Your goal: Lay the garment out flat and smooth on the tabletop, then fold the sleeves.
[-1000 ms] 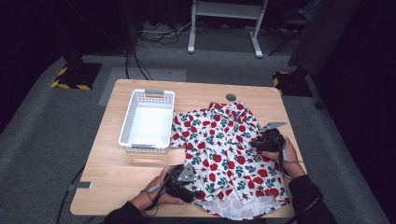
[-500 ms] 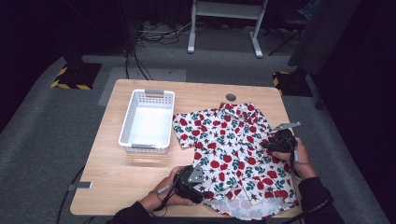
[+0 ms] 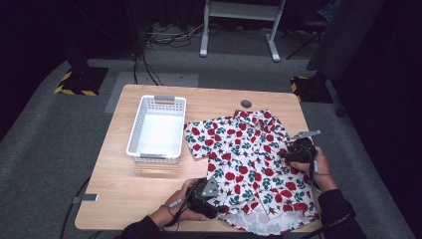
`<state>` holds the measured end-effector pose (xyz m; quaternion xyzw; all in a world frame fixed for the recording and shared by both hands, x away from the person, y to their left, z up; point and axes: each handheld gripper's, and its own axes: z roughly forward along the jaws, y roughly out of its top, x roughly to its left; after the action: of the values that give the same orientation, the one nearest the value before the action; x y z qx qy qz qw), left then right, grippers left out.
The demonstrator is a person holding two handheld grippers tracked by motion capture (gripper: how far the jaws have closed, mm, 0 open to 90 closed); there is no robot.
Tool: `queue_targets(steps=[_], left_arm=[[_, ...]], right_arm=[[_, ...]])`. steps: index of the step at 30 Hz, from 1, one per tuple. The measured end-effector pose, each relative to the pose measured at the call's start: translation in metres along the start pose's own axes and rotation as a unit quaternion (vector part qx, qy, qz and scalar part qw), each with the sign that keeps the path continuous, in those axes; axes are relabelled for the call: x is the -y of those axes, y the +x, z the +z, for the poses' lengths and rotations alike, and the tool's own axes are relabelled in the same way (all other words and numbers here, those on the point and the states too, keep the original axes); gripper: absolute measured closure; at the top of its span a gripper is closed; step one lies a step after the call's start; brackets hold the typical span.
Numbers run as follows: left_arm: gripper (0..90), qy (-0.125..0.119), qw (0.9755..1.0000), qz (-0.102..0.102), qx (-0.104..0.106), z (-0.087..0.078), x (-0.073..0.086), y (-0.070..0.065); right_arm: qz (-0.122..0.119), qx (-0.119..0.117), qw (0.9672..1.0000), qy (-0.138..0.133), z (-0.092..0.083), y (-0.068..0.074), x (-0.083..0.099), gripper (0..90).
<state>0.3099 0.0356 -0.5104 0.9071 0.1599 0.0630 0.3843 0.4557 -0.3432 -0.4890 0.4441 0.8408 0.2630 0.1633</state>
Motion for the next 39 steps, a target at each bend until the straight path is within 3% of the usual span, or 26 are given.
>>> queue_targets(steps=[6,10,13,20,26,29,33,37,39], left_arm=[[28.1,-0.001,1.0000,0.001,0.000,0.000,0.000,0.000],[28.1,0.000,1.0000,0.001,0.001,0.000,0.000,0.000],[28.1,0.000,1.0000,0.000,0.001,0.000,0.000,0.000],[28.0,0.000,1.0000,0.001,0.001,0.000,0.000,0.000],[28.1,0.000,1.0000,-0.002,0.000,0.001,-0.001,-0.001],[28.0,0.000,1.0000,0.001,0.003,0.003,-0.003,-0.001],[28.0,0.001,1.0000,0.003,0.007,0.007,-0.007,-0.005],[28.0,0.000,0.9999,0.008,0.011,0.011,-0.010,-0.006],[28.1,-0.001,0.9999,0.009,0.011,0.011,-0.010,-0.006]], right_arm=[[-0.015,0.015,0.9998,0.008,-0.002,0.004,-0.004,44.3],[-0.006,0.017,0.9997,-0.014,-0.006,0.008,-0.010,40.3],[-0.017,0.017,0.9996,-0.015,-0.005,0.014,-0.017,39.4],[-0.014,-0.006,0.9993,-0.033,0.004,0.026,-0.024,37.0],[-0.017,-0.017,0.9996,-0.016,0.018,0.030,-0.024,36.3],[0.003,-0.023,0.9997,-0.012,0.018,0.025,-0.021,35.5],[0.011,-0.010,0.9999,0.004,0.014,0.021,-0.018,33.2],[-0.004,0.007,0.9997,0.021,0.012,0.022,-0.023,33.3],[-0.009,0.007,0.9998,0.016,0.011,0.025,-0.027,33.6]])
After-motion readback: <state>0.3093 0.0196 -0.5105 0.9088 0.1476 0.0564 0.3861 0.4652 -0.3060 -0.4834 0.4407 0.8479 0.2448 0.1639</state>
